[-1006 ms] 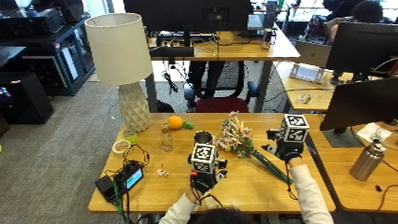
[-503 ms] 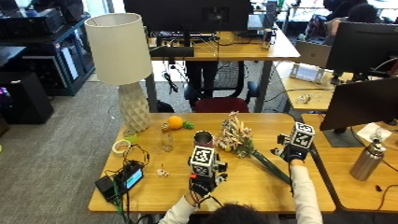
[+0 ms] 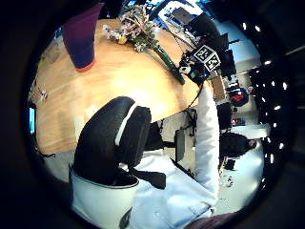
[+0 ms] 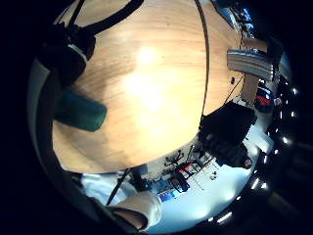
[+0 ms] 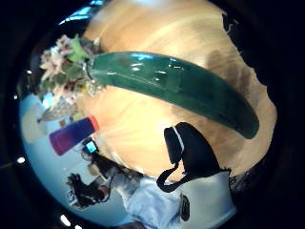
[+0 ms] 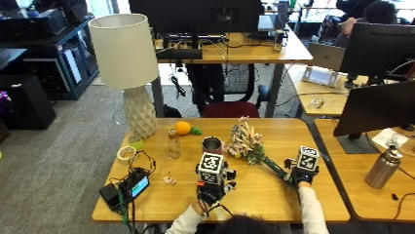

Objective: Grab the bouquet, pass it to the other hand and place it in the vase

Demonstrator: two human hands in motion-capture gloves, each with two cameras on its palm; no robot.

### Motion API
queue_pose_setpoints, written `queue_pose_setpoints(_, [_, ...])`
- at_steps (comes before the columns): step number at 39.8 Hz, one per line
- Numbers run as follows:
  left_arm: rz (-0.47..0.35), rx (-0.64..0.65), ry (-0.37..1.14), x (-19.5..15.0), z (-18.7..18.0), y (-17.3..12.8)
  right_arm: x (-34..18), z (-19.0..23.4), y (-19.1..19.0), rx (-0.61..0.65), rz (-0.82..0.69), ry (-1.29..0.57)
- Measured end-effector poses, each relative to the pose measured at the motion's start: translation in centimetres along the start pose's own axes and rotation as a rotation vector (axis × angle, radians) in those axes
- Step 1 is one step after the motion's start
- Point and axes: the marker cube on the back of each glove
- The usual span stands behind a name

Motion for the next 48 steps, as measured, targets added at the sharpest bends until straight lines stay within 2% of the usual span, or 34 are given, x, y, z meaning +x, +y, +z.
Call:
queue_pose_setpoints(4, [-0.010,0.011,-0.023,-0.6,0.0,-0.3,0.0,1.0,0.3,-0.037,0.022,0.028])
queue_pose_setpoints(10, [-0.024,0.012,-0.010,-0.8,-0.3,-0.1,-0.2,1.6,-0.6,0.003,-0.015,0.066])
queue_pose_setpoints(16, [-0.028,0.009,-0.019,-0.9,-0.4,-0.1,-0.6,1.4,-1.6,0.125,-0.011,0.080])
queue_pose_setpoints(26, [-0.021,-0.009,-0.002,-0.8,-0.1,-0.2,-0.3,1.3,-0.8,0.149,0.115,0.035])
queue_pose_setpoints(30, [-0.025,-0.014,0.011,-0.7,-0.1,-0.6,0.1,0.4,-1.8,0.324,0.123,0.061])
queue_pose_setpoints(34, [-0.027,-0.019,0.019,-0.4,-0.2,-1.4,0.2,-1.3,-3.9,0.728,0.084,0.087])
queue_pose_setpoints(36, [-0.026,-0.028,0.025,-0.2,-0.2,-1.9,0.6,-0.9,-6.9,0.844,0.071,0.037])
queue_pose_setpoints(39, [-0.006,-0.045,0.053,0.3,-0.4,-2.8,1.4,0.7,-10.6,0.827,0.044,-0.128])
queue_pose_setpoints(41, [0.012,-0.056,0.086,0.7,-0.8,-3.4,0.6,0.0,-8.9,0.810,0.013,-0.255])
queue_pose_setpoints(44, [0.033,-0.074,0.165,1.5,-2.0,-4.6,-2.4,-3.1,-2.2,0.805,-0.101,-0.511])
queue_pose_setpoints(45, [0.041,-0.076,0.204,1.8,-2.5,-5.1,-3.1,-4.1,-1.1,0.819,-0.146,-0.595])
queue_pose_setpoints(48, [0.069,-0.056,0.388,3.2,-3.9,-7.6,-3.2,-5.5,-3.1,0.894,-0.172,-0.731])
